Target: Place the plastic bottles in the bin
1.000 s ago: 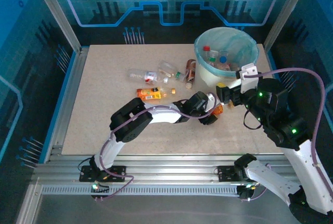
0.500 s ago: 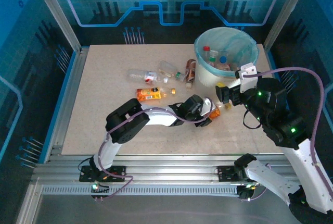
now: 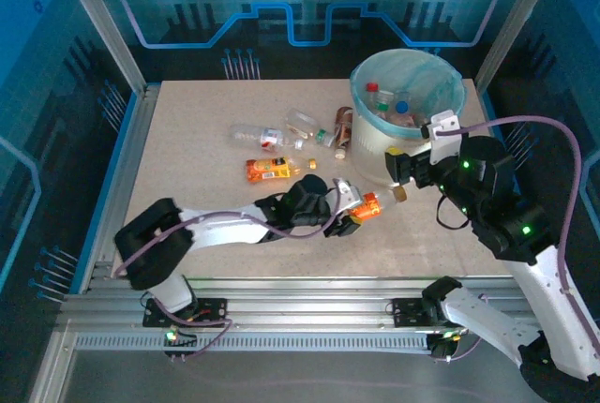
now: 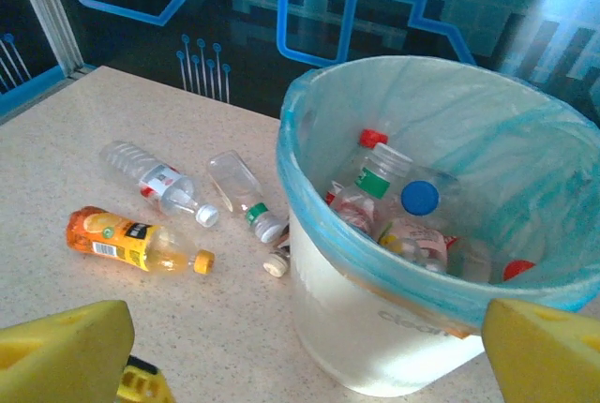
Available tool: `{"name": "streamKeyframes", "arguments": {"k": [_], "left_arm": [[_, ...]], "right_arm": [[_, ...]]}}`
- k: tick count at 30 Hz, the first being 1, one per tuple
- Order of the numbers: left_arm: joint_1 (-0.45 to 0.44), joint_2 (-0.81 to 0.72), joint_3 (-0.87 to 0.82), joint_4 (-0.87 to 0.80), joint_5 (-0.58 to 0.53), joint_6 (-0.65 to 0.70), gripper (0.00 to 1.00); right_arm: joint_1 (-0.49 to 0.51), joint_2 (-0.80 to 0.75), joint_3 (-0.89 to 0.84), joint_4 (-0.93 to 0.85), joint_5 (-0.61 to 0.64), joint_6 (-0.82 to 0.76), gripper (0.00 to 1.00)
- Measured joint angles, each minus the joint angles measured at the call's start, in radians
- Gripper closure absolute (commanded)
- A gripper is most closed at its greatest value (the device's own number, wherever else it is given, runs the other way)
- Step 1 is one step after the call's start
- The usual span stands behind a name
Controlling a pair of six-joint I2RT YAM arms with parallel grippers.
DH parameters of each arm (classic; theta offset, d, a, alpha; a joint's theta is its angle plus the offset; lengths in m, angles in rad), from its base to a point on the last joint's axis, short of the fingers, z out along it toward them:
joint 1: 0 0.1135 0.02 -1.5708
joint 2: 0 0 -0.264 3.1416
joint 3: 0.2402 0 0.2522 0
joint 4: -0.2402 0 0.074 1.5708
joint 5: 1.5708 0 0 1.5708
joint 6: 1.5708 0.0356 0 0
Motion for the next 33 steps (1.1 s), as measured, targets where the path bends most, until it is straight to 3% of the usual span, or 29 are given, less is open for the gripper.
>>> {"name": "streamKeyframes", "arguments": {"k": [6, 8, 9, 14, 19, 25, 33], "left_arm": [[0.0, -0.244, -0.092, -0.036, -0.001, 0.0, 0.74], [0.0, -0.341, -0.135, -0.042, -0.015, 0.0, 0.95], [0.0, -0.393, -0.156, -0.042, -0.026, 0.0, 1.0], [0.0, -0.603, -0.232, 0.01, -0.107, -0.002, 1.0], [0.0, -0.718, -0.257, 0.071, -0.155, -0.002, 1.0], [0.0, -0.752, -0.257, 0.14, -0.158, -0.005, 1.0], [0.0, -0.718, -0.264, 0.252, -0.157, -0.051, 1.0]], "right_arm": [[0.0, 0.042, 0.047, 0.02, -0.053, 0.023, 0.04], [0.0, 0.049, 0.06, 0.028, -0.074, 0.031, 0.02], [0.0, 0.052, 0.068, 0.036, -0.09, 0.037, 0.01], [-0.002, 0.061, 0.092, 0.076, -0.21, 0.082, 0.0], [-0.003, 0.078, 0.113, 0.137, -0.393, 0.134, 0.0], [-0.003, 0.126, 0.172, 0.196, -0.592, 0.211, 0.0], [-0.002, 0.177, 0.195, 0.23, -0.765, 0.309, 0.14]]}}
